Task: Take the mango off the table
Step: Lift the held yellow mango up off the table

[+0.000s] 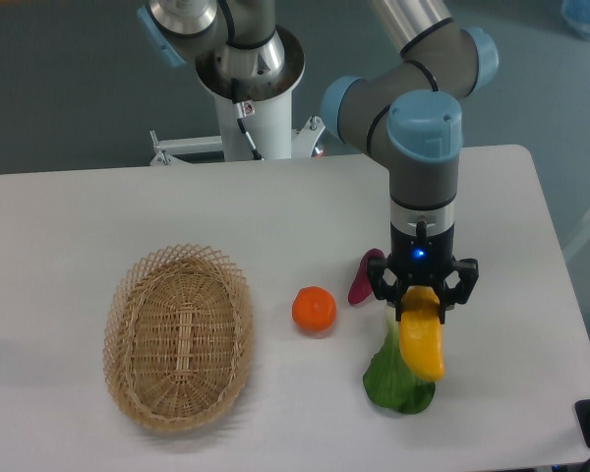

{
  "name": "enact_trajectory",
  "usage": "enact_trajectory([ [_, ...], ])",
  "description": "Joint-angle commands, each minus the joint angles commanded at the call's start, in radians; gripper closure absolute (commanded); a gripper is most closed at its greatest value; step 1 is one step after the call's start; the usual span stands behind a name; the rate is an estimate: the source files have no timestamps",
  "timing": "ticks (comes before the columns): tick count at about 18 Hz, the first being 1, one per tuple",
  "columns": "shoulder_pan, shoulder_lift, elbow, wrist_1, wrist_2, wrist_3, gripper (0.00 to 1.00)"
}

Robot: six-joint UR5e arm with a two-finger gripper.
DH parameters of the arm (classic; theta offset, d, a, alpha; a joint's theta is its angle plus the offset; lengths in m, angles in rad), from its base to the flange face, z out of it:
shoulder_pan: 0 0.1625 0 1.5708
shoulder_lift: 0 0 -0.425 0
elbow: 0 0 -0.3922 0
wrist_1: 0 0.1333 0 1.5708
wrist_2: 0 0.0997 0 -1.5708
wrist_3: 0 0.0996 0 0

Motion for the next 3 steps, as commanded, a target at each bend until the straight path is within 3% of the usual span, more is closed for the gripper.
enact_trajectory([
  [3, -0.002, 0.000, 0.000, 0.003, 0.000, 0.000, 0.43],
])
